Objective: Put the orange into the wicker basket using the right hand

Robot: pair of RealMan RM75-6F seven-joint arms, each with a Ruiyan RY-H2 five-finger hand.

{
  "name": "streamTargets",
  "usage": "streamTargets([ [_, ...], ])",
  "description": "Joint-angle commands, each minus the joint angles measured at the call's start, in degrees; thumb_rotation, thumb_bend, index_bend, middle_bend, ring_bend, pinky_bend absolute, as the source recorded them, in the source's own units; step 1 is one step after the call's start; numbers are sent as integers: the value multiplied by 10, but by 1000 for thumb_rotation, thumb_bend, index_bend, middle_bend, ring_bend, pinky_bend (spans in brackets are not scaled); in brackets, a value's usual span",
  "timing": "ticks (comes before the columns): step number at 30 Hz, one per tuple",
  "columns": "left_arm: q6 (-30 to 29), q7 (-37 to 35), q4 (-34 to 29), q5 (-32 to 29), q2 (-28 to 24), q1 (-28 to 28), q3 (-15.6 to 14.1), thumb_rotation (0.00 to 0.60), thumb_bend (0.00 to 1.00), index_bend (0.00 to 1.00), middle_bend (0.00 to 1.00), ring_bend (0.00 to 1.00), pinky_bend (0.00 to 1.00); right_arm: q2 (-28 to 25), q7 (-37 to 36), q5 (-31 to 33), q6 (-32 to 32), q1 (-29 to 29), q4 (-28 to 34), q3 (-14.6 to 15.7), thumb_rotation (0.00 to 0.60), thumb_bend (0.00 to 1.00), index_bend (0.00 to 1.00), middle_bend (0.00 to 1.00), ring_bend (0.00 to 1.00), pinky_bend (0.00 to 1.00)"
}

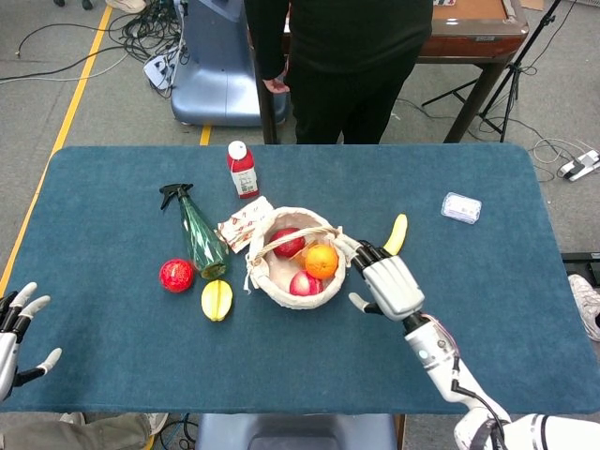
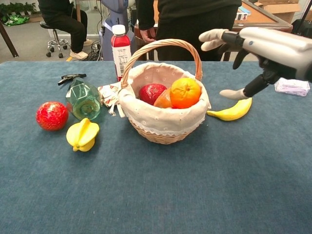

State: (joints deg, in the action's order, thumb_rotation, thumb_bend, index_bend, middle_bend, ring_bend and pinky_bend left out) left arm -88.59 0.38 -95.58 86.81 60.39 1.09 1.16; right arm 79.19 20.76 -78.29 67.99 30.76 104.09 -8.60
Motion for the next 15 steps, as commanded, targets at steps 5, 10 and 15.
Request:
streamTargets([
  [5,6,2,1,2,2,5,1,600,246,212,0,0,40,-93,4,-53,102,-87,35,52,600,253,56,144,133,343],
  [10,10,2,1,2,3,8,2,600,246,212,0,0,40,-140,-22,-58,164,-148,28,75,600,254,56,153,133,343],
  [15,11,5,1,1,4,9,3,600,246,212,0,0,40,-173,-64,-57,212,-200,-1,89,600,258,56,155,133,343],
])
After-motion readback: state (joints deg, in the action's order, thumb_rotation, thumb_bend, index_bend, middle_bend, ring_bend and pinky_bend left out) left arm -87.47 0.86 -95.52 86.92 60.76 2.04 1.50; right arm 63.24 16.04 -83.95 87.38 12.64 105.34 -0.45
